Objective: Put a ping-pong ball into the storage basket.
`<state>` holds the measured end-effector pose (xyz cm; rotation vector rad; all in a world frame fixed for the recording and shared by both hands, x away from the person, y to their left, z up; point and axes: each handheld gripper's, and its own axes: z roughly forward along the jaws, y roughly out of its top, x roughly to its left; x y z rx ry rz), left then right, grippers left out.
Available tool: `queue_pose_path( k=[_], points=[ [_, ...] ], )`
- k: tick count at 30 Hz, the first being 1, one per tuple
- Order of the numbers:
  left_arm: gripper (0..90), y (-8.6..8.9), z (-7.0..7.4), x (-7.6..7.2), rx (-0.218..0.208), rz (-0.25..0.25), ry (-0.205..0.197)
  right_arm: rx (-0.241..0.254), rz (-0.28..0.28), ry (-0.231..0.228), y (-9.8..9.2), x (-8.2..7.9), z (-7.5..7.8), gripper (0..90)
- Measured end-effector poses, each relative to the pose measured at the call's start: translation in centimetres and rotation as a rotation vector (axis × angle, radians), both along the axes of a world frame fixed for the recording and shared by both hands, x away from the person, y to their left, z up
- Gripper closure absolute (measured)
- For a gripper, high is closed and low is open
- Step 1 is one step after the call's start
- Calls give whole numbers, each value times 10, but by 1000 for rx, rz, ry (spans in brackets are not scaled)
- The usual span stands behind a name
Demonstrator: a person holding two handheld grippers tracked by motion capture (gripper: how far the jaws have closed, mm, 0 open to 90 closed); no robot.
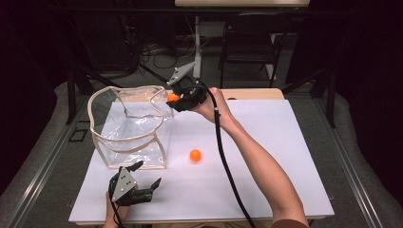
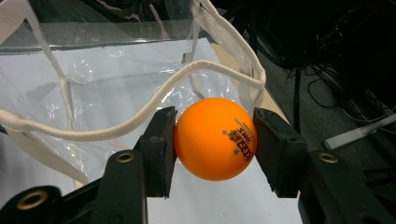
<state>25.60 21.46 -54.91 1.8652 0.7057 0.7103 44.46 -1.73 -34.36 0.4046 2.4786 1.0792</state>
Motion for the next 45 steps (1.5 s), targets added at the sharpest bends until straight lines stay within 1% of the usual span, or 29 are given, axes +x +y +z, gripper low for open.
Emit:
queue_pose_path(
  k=[3,12,15,17,19,23,28,33,36,40,45],
  points=[
    [158,0,0,0,-4,-1,1,0,7,0,2,-1,0,513],
    [158,0,0,0,3,-8,-1,8,12,-6,4,-3,2,513],
    [158,1,0,-1,-5,-3,-7,14,13,-5,5,-3,3,513],
    [158,1,0,0,-9,2,-1,19,19,-6,6,-3,3,513],
    [158,0,-1,1,-3,-1,5,16,22,-6,8,-4,3,513],
    [158,0,0,0,2,-8,2,20,25,-11,9,-6,4,513],
    [158,1,-1,1,-8,-3,2,22,29,-14,12,-6,5,513],
    [158,0,0,0,4,-5,0,18,38,-18,18,-8,6,513],
    [158,1,0,0,-7,-4,0,24,42,-15,20,-9,7,513],
    [158,0,0,0,-1,-8,3,8,47,-17,24,-11,7,513],
    [158,1,0,0,-7,-5,2,12,48,-13,27,-9,6,513]
  ],
)
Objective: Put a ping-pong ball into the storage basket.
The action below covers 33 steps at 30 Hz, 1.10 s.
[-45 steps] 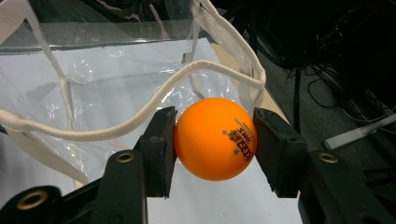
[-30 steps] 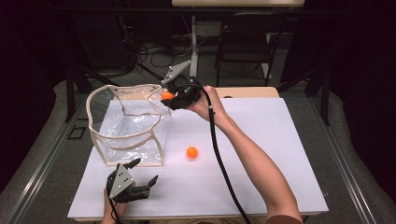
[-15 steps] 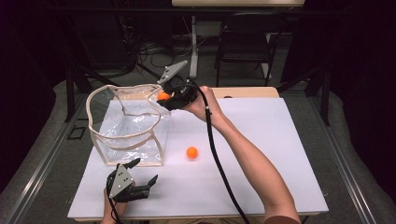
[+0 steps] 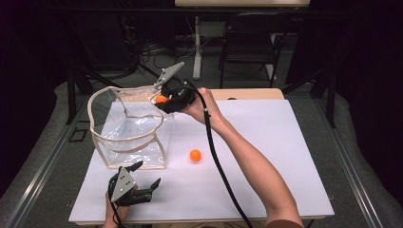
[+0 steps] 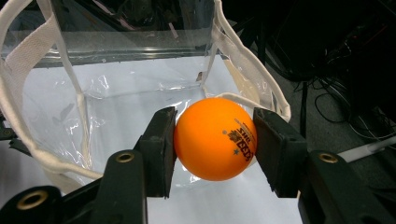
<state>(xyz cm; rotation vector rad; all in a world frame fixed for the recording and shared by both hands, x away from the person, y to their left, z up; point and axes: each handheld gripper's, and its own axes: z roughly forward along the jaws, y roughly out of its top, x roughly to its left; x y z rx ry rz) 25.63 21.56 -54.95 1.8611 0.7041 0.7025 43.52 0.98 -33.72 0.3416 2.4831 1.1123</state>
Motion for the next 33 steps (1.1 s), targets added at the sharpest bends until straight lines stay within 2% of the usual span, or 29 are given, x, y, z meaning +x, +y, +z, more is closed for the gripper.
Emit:
queue_pose_path(
  k=[17,28,33],
  points=[
    [158,-1,0,0,4,-2,-3,4,27,-20,11,-6,7,513],
    [158,-1,1,-1,1,-2,-7,8,41,-7,19,-6,4,514],
    [158,-1,1,-1,4,-1,-6,-8,47,0,24,-7,2,513]
  ],
)
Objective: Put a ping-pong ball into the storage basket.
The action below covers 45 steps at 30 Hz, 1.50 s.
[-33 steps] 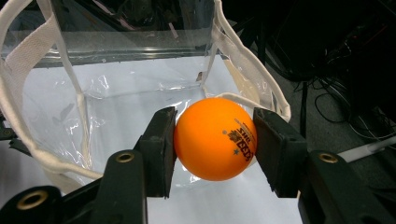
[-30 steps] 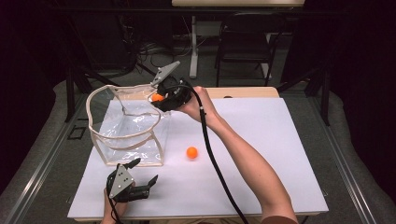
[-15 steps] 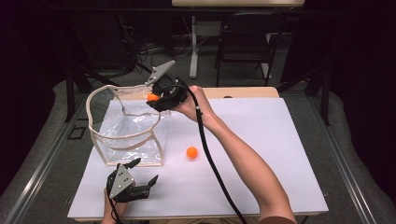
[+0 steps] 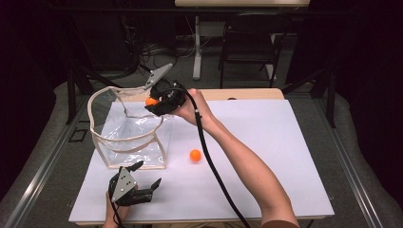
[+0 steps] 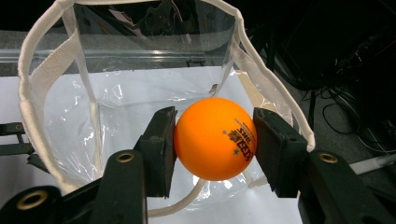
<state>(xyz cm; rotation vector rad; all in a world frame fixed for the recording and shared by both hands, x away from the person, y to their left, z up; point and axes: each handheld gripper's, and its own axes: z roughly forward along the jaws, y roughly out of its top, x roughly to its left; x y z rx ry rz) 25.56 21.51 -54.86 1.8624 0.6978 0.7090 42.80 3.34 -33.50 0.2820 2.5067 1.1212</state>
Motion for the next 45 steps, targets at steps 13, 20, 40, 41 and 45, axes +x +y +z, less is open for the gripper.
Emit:
queue_pose_path(
  k=[13,20,40,41,45],
  points=[
    [158,0,0,0,2,1,2,-33,16,18,14,-2,-4,513],
    [158,-1,0,0,-4,-6,0,-48,9,32,17,0,-8,513],
    [158,0,0,1,3,-6,4,-106,27,67,29,0,-18,513],
    [158,-1,0,0,1,-7,3,-113,28,69,30,0,-19,513],
    [158,0,0,0,-1,-4,2,-118,30,78,32,0,-21,513]
  ],
)
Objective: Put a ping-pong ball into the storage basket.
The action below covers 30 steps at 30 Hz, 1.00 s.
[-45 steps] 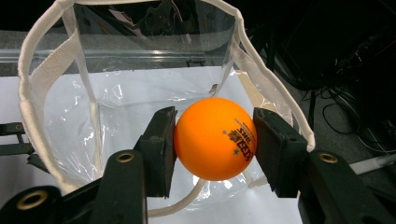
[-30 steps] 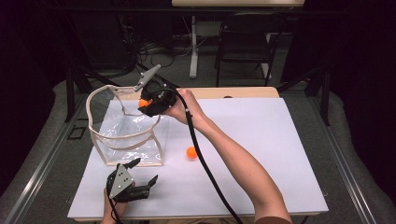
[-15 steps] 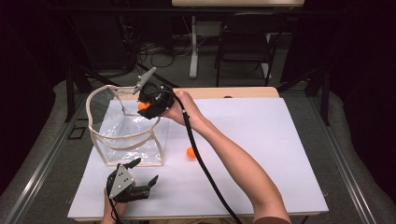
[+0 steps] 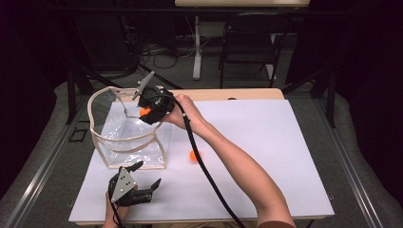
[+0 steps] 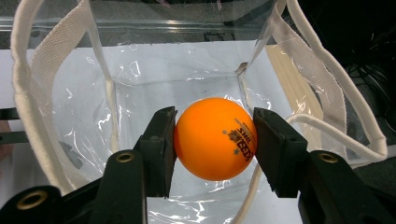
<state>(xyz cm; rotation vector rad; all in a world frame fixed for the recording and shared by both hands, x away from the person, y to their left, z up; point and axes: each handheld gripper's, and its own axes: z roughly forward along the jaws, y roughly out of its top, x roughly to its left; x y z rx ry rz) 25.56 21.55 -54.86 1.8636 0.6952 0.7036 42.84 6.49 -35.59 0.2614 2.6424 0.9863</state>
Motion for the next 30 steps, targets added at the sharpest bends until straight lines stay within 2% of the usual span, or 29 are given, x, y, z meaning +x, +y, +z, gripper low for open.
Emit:
queue_pose_path(
  k=[18,21,23,26,30],
  points=[
    [158,0,0,0,2,2,-2,-64,-12,65,6,2,-10,501],
    [158,1,1,0,-5,1,-5,-63,-23,67,6,2,-10,393],
    [158,1,1,0,-1,-2,-6,-53,-28,74,5,2,-10,287],
    [158,0,1,0,-1,0,-6,-21,-31,70,1,2,-6,168],
    [158,0,1,-1,2,2,-7,38,-34,74,-8,2,2,102]
  ],
)
